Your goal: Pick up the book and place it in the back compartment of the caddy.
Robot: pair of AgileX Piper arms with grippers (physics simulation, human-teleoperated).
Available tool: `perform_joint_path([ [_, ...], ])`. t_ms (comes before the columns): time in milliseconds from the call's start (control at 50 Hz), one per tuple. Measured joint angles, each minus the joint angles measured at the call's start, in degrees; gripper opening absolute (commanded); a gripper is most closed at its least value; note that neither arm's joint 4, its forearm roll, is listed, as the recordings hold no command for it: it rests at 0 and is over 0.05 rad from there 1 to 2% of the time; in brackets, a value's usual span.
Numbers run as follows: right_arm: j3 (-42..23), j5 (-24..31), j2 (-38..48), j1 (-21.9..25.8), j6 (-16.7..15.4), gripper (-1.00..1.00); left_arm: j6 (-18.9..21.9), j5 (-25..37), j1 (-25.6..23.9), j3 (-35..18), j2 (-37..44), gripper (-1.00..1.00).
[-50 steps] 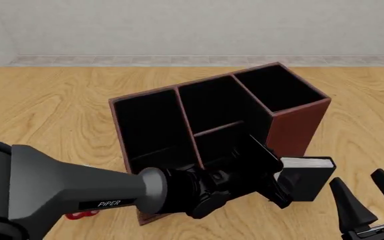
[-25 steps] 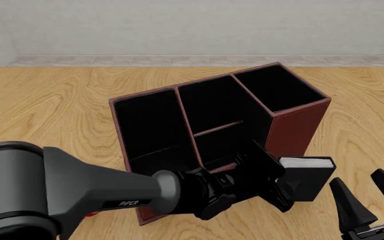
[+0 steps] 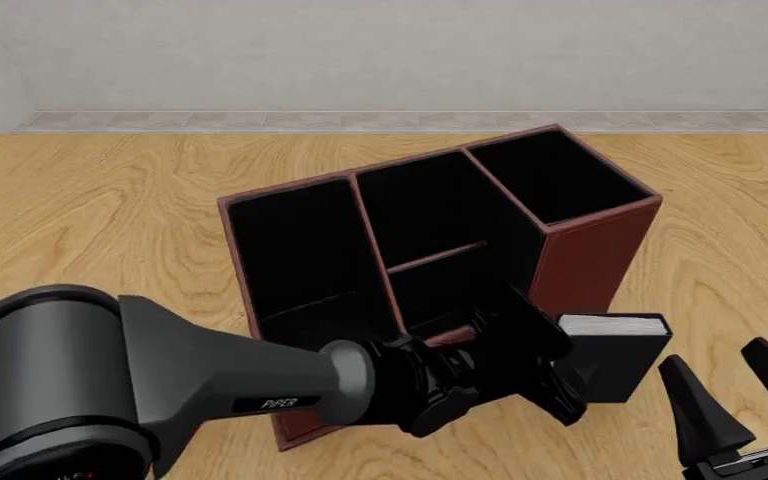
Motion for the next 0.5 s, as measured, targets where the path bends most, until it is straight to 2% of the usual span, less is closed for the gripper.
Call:
perform_joint_path([
  [260,0.0,-0.3,0.3,0.0,0.0,1.00,-0.7,0.1,-0.7,0.0,0.7,1.00],
  [280,0.0,-0.3,0.3,0.0,0.0,1.00,-0.8,0.1,-0.8,0.1,0.7,-1.00],
  [500,0.0,-0.4,0.4,0.0,0.0,1.00,-1.0,-0.1,-1.0,0.6,0.1,-1.00],
])
